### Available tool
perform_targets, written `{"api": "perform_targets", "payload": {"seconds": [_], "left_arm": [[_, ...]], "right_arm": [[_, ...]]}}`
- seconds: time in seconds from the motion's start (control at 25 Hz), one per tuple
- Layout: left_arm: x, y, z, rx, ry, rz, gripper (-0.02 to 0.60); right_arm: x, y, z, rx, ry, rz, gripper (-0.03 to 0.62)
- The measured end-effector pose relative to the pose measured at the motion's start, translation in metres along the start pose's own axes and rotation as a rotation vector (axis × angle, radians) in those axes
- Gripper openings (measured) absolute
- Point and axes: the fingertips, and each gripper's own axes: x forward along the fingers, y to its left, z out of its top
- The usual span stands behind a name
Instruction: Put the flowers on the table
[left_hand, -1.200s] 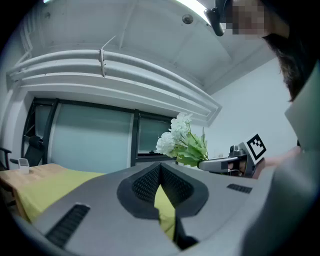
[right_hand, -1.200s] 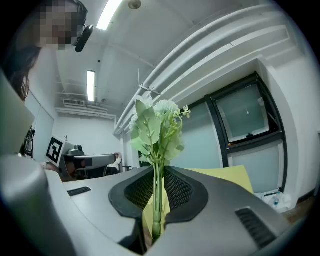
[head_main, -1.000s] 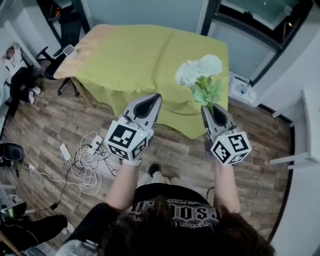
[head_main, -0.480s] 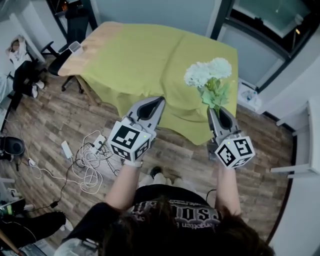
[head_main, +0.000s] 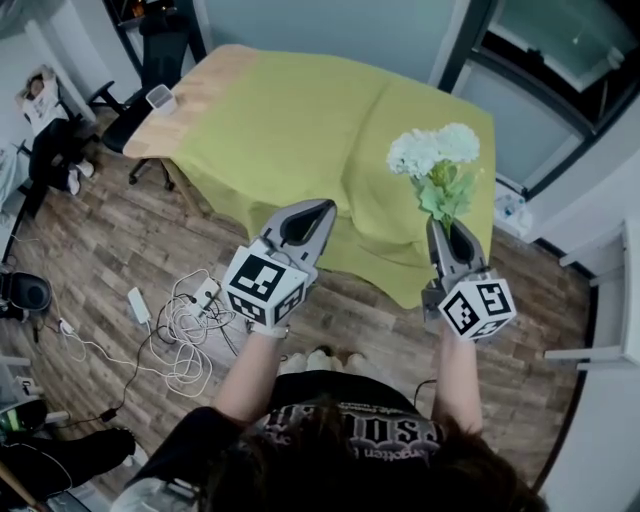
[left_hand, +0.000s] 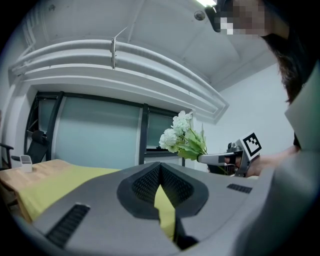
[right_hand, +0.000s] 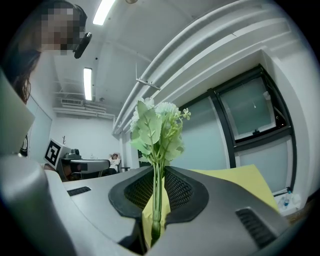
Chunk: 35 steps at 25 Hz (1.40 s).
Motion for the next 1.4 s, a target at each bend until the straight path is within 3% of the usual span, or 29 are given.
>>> {"api": "perform_targets", "payload": {"seconds": [0.44,0.84,1.4], "left_arm": [[-0.012,0.081,0.0,-0.015,0.01,0.012,-0.002],[-0.007,0.099,-0.007,-0.015,-0.003,0.062,-0.002],[0.085,0.177,0.002,0.008,0.01,0.091,-0.002]], "right_arm": [[0.078,0.012,-0.012,0.03,0.012,-0.011,0.067],[0.108,0.004,-0.017,0.014,0.015,0.038,0.067],[0.213,-0.051,-0.021,0.016,0.035,0.086,0.067]]}}
